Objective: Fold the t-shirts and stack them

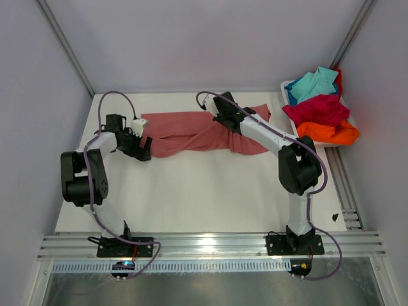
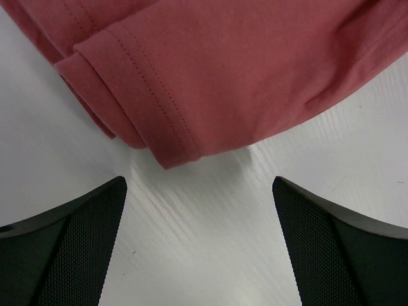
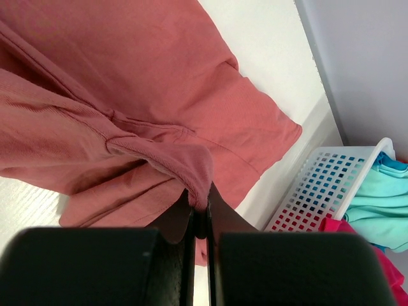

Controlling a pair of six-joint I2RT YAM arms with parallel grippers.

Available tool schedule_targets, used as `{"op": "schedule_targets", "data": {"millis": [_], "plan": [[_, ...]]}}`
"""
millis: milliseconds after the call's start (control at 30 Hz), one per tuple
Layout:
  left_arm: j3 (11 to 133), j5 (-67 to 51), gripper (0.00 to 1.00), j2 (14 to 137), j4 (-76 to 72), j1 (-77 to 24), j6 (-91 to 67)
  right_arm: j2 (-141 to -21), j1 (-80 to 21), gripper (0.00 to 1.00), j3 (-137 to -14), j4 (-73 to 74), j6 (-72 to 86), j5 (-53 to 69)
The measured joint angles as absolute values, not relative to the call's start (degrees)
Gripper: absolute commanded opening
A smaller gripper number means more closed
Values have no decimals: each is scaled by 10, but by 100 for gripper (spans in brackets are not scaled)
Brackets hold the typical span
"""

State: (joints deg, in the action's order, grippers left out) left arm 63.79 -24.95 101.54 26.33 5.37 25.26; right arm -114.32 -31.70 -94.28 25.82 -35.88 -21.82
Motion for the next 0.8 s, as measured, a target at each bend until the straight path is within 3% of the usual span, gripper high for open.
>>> {"op": "schedule_targets", "data": {"millis": [800], "plan": [[704,-266,92,1058,290,54,244,-1141,-317,3,-937,257,-359,-217]]}}
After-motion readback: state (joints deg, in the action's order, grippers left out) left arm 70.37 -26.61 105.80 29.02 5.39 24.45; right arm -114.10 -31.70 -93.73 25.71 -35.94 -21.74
